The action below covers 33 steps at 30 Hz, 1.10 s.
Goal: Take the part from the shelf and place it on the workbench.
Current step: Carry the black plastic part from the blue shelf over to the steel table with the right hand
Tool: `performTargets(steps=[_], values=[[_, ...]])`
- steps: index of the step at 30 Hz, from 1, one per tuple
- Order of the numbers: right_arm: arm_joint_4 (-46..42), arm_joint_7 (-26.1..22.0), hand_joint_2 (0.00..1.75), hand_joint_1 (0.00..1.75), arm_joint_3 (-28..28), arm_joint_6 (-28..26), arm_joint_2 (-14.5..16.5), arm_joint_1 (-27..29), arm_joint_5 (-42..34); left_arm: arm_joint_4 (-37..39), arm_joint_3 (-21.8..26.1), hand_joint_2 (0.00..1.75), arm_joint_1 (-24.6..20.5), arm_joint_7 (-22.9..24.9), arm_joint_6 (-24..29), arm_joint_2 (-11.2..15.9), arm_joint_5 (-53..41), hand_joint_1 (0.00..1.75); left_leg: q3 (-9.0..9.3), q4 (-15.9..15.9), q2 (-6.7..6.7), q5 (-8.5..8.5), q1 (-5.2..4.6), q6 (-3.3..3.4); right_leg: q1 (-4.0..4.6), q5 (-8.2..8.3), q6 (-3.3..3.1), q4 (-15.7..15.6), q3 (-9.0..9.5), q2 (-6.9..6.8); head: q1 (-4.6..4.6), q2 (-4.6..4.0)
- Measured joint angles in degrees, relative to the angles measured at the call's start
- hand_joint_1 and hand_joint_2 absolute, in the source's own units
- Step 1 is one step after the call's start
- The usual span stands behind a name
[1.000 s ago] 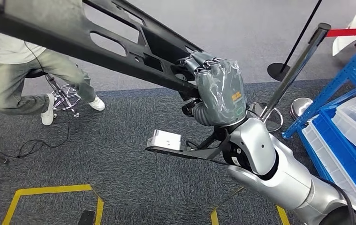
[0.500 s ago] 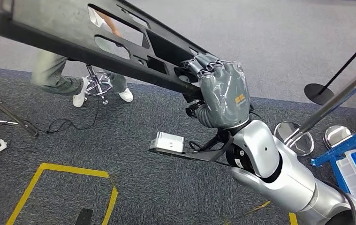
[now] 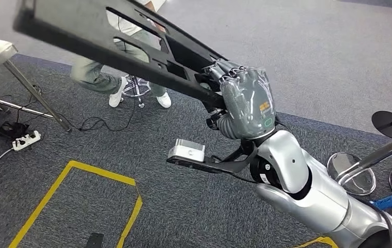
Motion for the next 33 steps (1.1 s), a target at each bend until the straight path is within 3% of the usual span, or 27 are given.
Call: performTargets(steps=[2, 6, 8, 10, 11, 12, 14, 16, 18, 21, 23, 25, 26, 27, 28, 30, 31, 33], values=[[0.04, 0.39, 1.75, 1.75, -0.24, -0.24, -0.02, 0.00, -2.18, 0.00, 0.00, 1.75, 0.06, 0.20, -1.07, 0.01, 0.42, 0.00, 1.95, -3.59, 0.26, 0.41, -0.33, 0.70, 0.20, -0.18, 0.59, -0.09, 0.12, -0.34, 0.09, 0.00], [0.17, 0.72, 1.75, 1.75, -0.47, -0.45, -0.09, -0.03, -3.43, 0.00, 0.00, 1.75, 0.46, 0.87, -3.82, 0.27, 1.24, 0.00, 2.44, -4.07, -0.18, 0.26, -0.42, 2.37, 0.16, -0.99, 1.75, 0.42, 0.10, 0.19, 0.26, 0.00], [0.21, 0.75, 1.75, 1.75, -0.54, -0.42, -0.21, -0.04, -3.43, 0.00, 0.00, 1.75, 0.41, 0.96, -4.33, 0.33, 1.28, 0.00, 2.76, -4.33, -0.30, 0.23, -0.41, 3.07, 0.18, -3.74, 1.81, 5.65, -2.49, 1.25, 0.43, 0.00], [0.29, 0.76, 1.75, 1.75, -0.54, -0.35, -0.33, 0.08, -3.43, 0.00, 0.00, 1.75, 0.34, 1.02, -4.55, 0.36, 1.28, 0.00, 2.80, -4.29, -0.51, 0.07, -0.67, 3.51, 0.31, -6.68, 1.65, 13.52, -6.84, 1.85, 0.55, 0.00], [0.34, 0.76, 1.75, 1.75, -0.54, -0.29, -0.38, 0.17, -3.43, 0.00, 0.00, 1.75, 0.35, 1.07, -4.60, 0.38, 1.29, 0.00, 2.85, -4.26, -0.69, 0.00, -0.80, 3.62, 0.34, -6.92, 1.57, 15.87, -8.35, 1.96, 0.57, 0.00], [0.38, 0.75, 1.75, 1.75, -0.54, -0.22, -0.41, 0.24, -3.43, 0.00, 0.01, 1.75, 0.37, 1.13, -4.65, 0.40, 1.30, 0.00, 2.93, -4.21, -0.92, -0.08, -0.92, 3.70, 0.34, -6.06, 1.43, 16.07, -8.83, 2.01, 0.57, 0.00], [0.42, 0.76, 1.75, 1.75, -0.54, -0.04, -0.48, 0.29, -3.43, 0.00, 0.01, 1.75, 0.41, 1.23, -4.71, 0.42, 1.32, 0.00, 3.25, -4.10, -1.43, -0.28, -1.05, 3.66, 0.48, -1.81, 0.86, 10.17, -6.58, 2.16, 0.60, 0.00], [0.42, 0.78, 1.75, 1.75, -0.54, 0.14, -0.58, 0.23, -3.43, 0.00, 0.00, 1.75, 0.44, 1.31, -4.77, 0.40, 1.30, 0.00, 3.43, -3.93, -1.79, -0.54, -1.25, 3.35, 0.77, 1.11, 0.23, 2.92, -3.40, 2.41, 0.60, 0.00], [0.42, 0.79, 1.75, 1.75, -0.54, 0.27, -0.64, 0.18, -3.43, 0.00, 0.01, 1.75, 0.48, 1.37, -4.80, 0.38, 1.30, 0.00, 3.39, -3.91, -1.91, -0.67, -1.27, 2.83, 1.06, 1.38, 0.00, 0.27, -2.28, 2.54, 0.61, 0.00], [0.42, 0.81, 1.75, 1.75, -0.54, 0.40, -0.67, 0.14, -3.43, 0.00, 0.00, 1.75, 0.55, 1.43, -4.79, 0.49, 1.32, 0.00, 3.23, -3.31, -1.69, -1.22, -1.13, 1.84, 0.75, 1.62, -0.57, -0.46, -1.55, 2.42, 0.55, 0.00], [0.42, 0.83, 1.75, 1.75, -0.54, 0.52, -0.68, 0.07, -3.43, 0.00, 0.00, 1.75, 0.54, 1.45, -4.79, 0.56, 1.31, 0.00, 1.23, 1.08, -1.29, -3.52, -0.92, 1.20, 0.42, 1.75, -0.95, -0.88, -0.97, 2.23, 0.41, 0.00], [0.43, 0.83, 1.75, 1.75, -0.51, 0.59, -0.68, 0.07, -3.43, 0.00, 0.00, 1.75, 0.52, 1.48, -4.80, 0.55, 1.31, 0.00, -2.61, 8.39, -1.05, -6.47, -0.68, 0.69, 0.43, 1.65, -1.11, -0.88, -0.84, 2.14, 0.33, 0.00], [0.44, 0.83, 1.75, 1.75, -0.49, 0.60, -0.68, 0.11, -3.43, 0.00, 0.00, 1.75, 0.58, 1.50, -4.80, 0.56, 1.33, 0.00, -4.16, 10.96, -0.97, -7.03, -0.58, 0.52, 0.43, 1.57, -1.12, -0.85, -0.80, 2.12, 0.33, 0.00], [0.45, 0.83, 1.75, 1.75, -0.46, 0.61, -0.68, 0.15, -3.43, 0.00, 0.00, 1.75, 0.68, 1.52, -4.80, 0.58, 1.34, 0.00, -4.80, 11.63, -0.88, -6.54, -0.52, 0.41, 0.41, 1.45, -1.09, -0.81, -0.73, 2.10, 0.33, 0.00], [0.45, 0.83, 1.75, 1.75, -0.45, 0.61, -0.68, 0.17, -3.43, 0.00, 0.00, 1.75, 0.76, 1.54, -4.80, 0.63, 1.37, 0.00, -4.29, 10.04, -0.79, -5.01, -0.47, 0.37, 0.37, 1.29, -0.98, -0.74, -0.60, 2.11, 0.32, 0.00], [0.46, 0.83, 1.75, 1.75, -0.43, 0.62, -0.68, 0.17, -3.42, 0.00, 0.00, 1.75, 0.78, 1.55, -4.90, 0.72, 1.38, 0.00, -0.75, 2.38, -0.46, -1.05, -0.47, 0.46, 0.31, 0.82, -0.55, -0.54, -0.24, 2.08, 0.33, 0.00], [0.46, 0.83, 1.75, 1.75, -0.43, 0.63, -0.68, 0.14, -3.41, 0.00, 0.00, 1.75, 0.73, 1.56, -5.00, 0.75, 1.38, 0.00, 0.93, -1.01, -0.37, 0.12, -0.57, 0.70, 0.39, 0.57, -0.26, -0.41, -0.13, 2.08, 0.35, 0.00], [0.48, 0.83, 1.75, 1.75, -0.43, 0.69, -0.67, 0.10, -3.37, 0.00, 0.01, 1.75, 0.65, 1.60, -5.19, 0.75, 1.38, 0.00, 2.38, -3.85, -0.36, 0.32, -0.82, 1.37, 0.61, 0.25, 0.31, -0.43, 0.02, 2.05, 0.41, 0.00]])
